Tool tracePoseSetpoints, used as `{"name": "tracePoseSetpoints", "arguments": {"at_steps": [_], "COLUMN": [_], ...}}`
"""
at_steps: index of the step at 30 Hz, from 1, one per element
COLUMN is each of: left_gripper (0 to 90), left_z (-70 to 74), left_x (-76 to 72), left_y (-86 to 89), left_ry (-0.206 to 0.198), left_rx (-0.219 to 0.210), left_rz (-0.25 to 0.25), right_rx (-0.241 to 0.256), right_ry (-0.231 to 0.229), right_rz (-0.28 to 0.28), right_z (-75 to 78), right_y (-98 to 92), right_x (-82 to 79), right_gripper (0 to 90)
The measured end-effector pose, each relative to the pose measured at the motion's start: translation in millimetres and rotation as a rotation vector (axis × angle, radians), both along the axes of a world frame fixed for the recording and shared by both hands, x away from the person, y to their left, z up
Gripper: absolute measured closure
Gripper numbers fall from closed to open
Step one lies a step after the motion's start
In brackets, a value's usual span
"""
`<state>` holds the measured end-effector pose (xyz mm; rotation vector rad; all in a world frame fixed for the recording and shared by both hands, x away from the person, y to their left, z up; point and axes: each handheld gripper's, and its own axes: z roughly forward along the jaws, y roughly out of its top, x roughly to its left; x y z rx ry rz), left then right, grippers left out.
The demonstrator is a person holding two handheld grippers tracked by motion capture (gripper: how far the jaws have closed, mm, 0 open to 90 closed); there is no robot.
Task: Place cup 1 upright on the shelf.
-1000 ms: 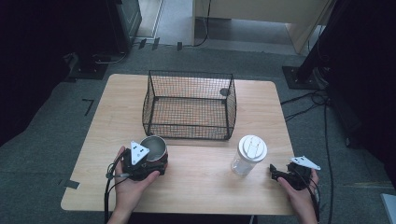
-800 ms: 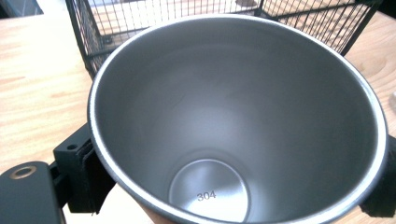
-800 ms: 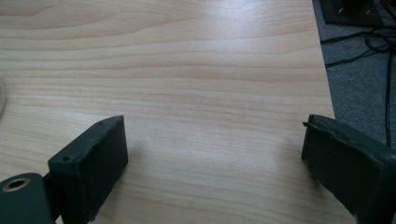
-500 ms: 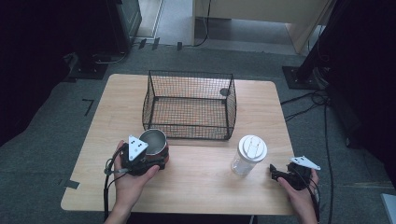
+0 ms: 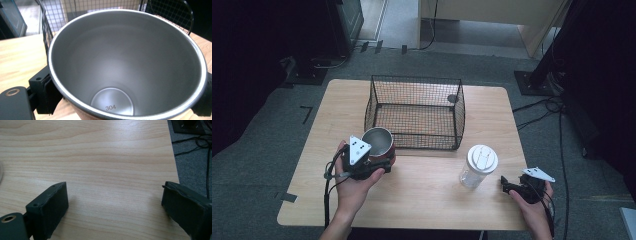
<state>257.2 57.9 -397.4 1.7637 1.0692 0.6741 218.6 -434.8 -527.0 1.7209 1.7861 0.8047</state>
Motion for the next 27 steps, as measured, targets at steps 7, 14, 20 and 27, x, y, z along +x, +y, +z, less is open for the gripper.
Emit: {"name": "tracePoseSetpoints", "arguments": {"at_steps": [7,14,20,27], "left_gripper": [8.2,8.2,8.3,8.3], "left_z": [12.2,23.9,36.1,48.6], "left_x": [7.5,12.3,18.5,28.2], "left_y": [-8.3,-13.3,-19.1,-22.5], "left_ry": [-0.024,-0.056,-0.088,-0.125], "left_rx": [-0.012,-0.022,-0.022,-0.019], "left_rz": [-0.016,-0.024,-0.040,-0.039], "right_rx": [0.001,0.003,0.005,0.003], "right_ry": [0.000,0.000,0.000,0.000], "right_rz": [0.001,0.002,0.002,0.002], "right_z": [0.0,0.1,0.2,0.0], "right_y": [0.0,-0.4,-0.6,-0.3], "right_x": [0.0,-0.1,-0.2,-0.1], "right_gripper": [6.9,6.9,6.9,6.9]}}
